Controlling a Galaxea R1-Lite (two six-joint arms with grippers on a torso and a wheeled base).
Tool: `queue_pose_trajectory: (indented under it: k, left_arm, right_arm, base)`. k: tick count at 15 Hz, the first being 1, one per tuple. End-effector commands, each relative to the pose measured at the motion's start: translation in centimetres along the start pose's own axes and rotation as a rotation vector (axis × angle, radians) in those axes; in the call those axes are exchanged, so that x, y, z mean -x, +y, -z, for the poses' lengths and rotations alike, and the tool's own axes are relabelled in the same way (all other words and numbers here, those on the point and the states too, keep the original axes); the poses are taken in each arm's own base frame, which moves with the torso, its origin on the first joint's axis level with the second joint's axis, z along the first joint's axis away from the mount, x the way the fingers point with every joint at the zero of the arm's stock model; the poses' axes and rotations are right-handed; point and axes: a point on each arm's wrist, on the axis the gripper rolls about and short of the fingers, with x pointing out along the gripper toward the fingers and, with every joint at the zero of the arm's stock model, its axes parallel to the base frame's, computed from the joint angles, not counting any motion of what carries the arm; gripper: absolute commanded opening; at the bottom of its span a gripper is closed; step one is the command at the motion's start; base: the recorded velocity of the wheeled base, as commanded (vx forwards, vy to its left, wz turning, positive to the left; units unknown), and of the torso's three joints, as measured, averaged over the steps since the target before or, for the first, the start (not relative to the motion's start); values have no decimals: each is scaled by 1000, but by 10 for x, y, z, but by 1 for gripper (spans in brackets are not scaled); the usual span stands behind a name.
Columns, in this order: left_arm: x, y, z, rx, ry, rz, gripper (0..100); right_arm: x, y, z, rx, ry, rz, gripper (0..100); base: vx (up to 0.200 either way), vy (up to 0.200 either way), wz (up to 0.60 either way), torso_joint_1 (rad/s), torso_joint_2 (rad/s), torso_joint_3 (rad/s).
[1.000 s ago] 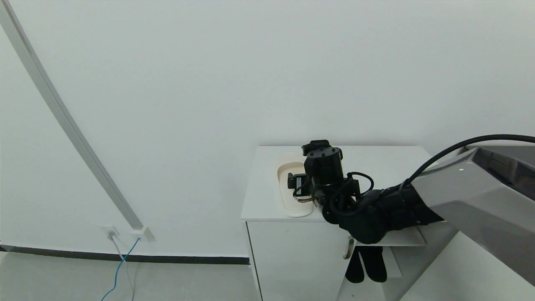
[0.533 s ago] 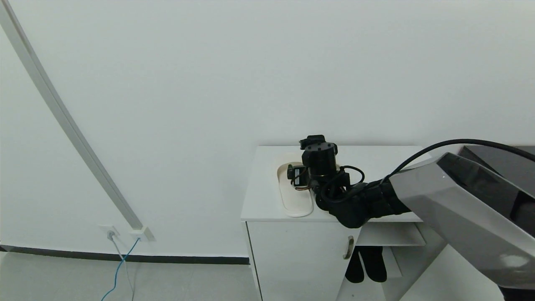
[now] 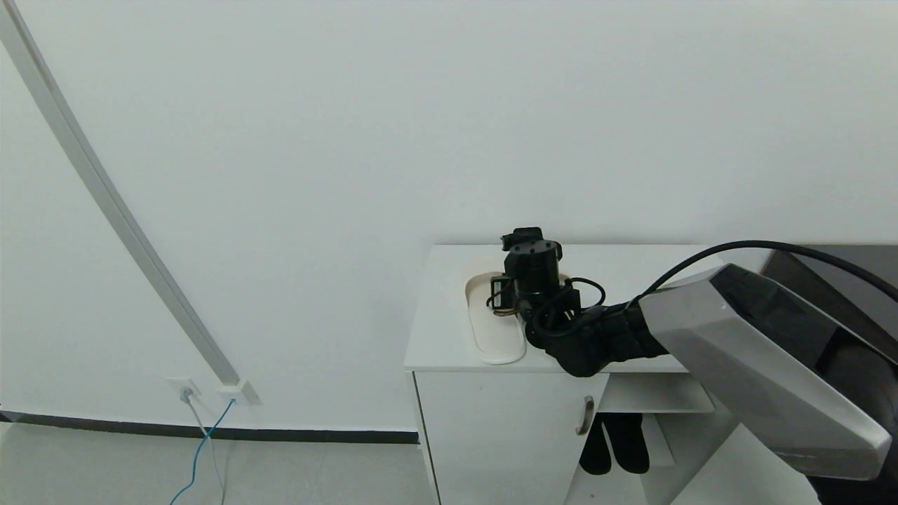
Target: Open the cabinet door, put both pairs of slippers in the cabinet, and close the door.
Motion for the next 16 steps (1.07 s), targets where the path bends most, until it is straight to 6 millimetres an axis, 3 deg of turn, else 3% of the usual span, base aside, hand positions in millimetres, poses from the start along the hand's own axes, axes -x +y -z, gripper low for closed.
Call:
queue_pose_trajectory:
  k: [1, 5, 8, 12, 16]
  left_arm:
    - [0, 0, 0, 0, 1, 0, 0]
    - [0, 0, 0, 0, 1, -1, 0]
    - [0, 0, 0, 0, 1, 0, 0]
    - [0, 0, 0, -4, 1, -1, 0]
    - [0, 0, 0, -7, 1, 0, 0]
  right_arm:
    - [0, 0, 0, 1, 1, -1, 0]
    - [4, -1, -9, -9, -15, -2, 0]
    - [34, -13, -36, -16, -25, -31, 0]
    - [118, -36, -67, -4, 4, -200, 0]
    - [200, -65, -66, 47, 13, -403, 0]
  base:
    - [0, 0, 0, 0, 0, 0]
    - [0, 0, 0, 0, 0, 0]
    - [0, 0, 0, 0, 0, 0]
    - [0, 0, 0, 0, 0, 0]
    - [0, 0, 0, 0, 0, 0]
